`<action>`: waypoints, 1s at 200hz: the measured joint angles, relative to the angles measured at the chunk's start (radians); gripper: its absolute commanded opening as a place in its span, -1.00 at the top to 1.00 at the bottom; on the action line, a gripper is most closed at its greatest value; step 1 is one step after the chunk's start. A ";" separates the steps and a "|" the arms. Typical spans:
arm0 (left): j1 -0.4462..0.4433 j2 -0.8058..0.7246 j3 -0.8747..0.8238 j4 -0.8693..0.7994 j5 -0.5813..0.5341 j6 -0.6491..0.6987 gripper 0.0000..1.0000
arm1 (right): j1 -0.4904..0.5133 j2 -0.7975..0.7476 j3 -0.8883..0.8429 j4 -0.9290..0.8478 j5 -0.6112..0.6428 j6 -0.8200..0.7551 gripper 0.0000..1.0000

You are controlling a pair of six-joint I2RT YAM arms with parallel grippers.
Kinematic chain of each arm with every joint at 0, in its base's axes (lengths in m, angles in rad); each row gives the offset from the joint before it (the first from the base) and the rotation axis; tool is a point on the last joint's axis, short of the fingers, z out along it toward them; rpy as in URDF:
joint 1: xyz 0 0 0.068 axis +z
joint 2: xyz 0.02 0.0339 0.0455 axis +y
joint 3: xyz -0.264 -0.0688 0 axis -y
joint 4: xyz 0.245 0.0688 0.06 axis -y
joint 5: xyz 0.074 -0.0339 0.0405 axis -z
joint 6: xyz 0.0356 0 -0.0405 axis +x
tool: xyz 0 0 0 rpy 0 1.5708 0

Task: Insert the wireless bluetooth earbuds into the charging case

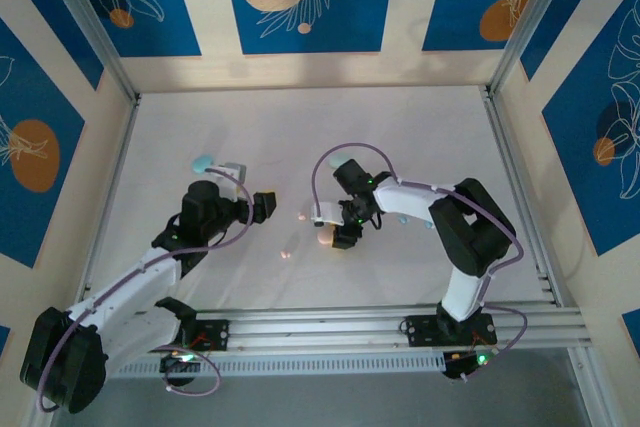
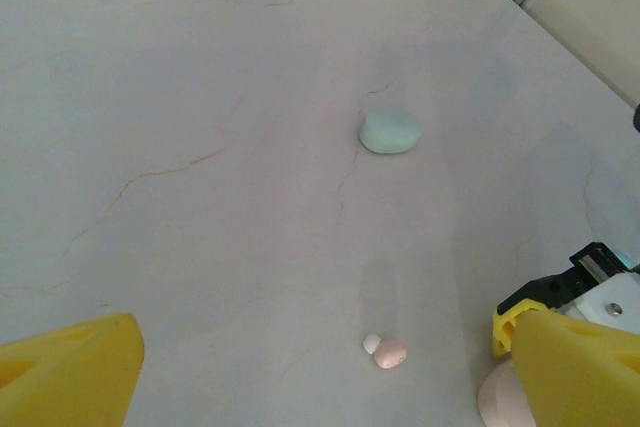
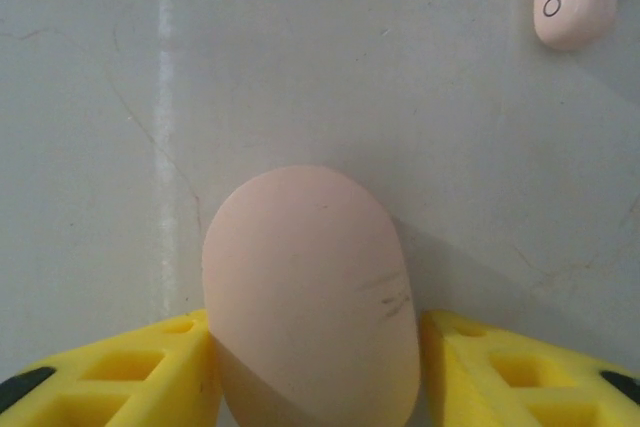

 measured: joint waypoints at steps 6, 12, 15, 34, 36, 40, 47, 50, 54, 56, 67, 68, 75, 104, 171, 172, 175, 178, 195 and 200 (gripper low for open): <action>0.001 0.000 0.000 0.000 0.002 0.000 -0.88 | 0.002 0.005 0.000 -0.001 0.003 0.000 0.07; 0.002 -0.001 0.000 0.000 0.003 0.000 -0.88 | 0.003 0.008 0.000 0.003 0.007 0.000 0.12; 0.002 -0.001 0.000 0.000 0.003 0.000 -0.88 | 0.003 0.008 0.002 0.003 0.008 0.003 0.14; 0.005 -0.002 0.000 0.000 0.008 -0.005 -0.88 | 0.004 0.005 0.002 0.007 0.017 0.015 0.27; 0.005 -0.002 0.000 0.000 0.010 -0.007 -0.88 | 0.004 0.005 0.002 0.007 0.017 0.015 0.27; 0.006 -0.002 0.000 0.000 0.011 -0.008 -0.88 | 0.004 0.002 0.002 0.008 0.021 0.021 0.27; 0.007 -0.002 0.000 0.000 0.015 -0.011 -0.88 | 0.004 -0.001 0.002 0.011 0.023 0.029 0.27; 0.007 -0.002 0.000 0.000 0.018 -0.012 -0.87 | 0.004 -0.002 0.001 0.011 0.022 0.031 0.27; 0.007 -0.002 0.000 0.001 0.022 -0.016 -0.87 | 0.004 -0.008 0.001 0.012 0.022 0.040 0.27; 0.008 -0.002 0.000 0.001 0.023 -0.016 -0.87 | 0.004 -0.010 0.000 0.012 0.021 0.040 0.27; 0.008 -0.002 0.000 0.004 0.043 -0.023 -0.85 | -0.005 -0.042 0.000 0.013 0.008 0.070 0.28; 0.009 -0.002 0.000 0.004 0.046 -0.024 -0.85 | -0.006 -0.046 0.000 0.012 0.005 0.074 0.29; 0.010 -0.002 0.000 0.011 0.068 -0.025 -0.83 | -0.014 -0.077 0.000 0.013 -0.021 0.101 0.30; 0.011 -0.001 -0.003 0.127 0.223 -0.022 -0.76 | -0.114 -0.232 0.040 0.005 -0.224 0.224 0.33; -0.003 0.091 0.041 0.439 0.620 0.021 -0.69 | -0.204 -0.362 0.206 -0.111 -0.621 0.274 0.35; -0.004 0.092 0.042 0.438 0.622 0.023 -0.70 | -0.204 -0.362 0.208 -0.114 -0.626 0.274 0.35; -0.007 0.097 0.047 0.439 0.629 0.030 -0.70 | -0.204 -0.362 0.212 -0.122 -0.636 0.274 0.35; -0.010 0.099 0.051 0.439 0.636 0.032 -0.70 | -0.204 -0.362 0.215 -0.127 -0.644 0.274 0.35; -0.025 0.110 0.079 0.430 0.668 0.076 -0.70 | -0.204 -0.362 0.236 -0.157 -0.683 0.271 0.35; -0.029 0.113 0.087 0.426 0.673 0.086 -0.70 | -0.204 -0.362 0.241 -0.163 -0.690 0.271 0.34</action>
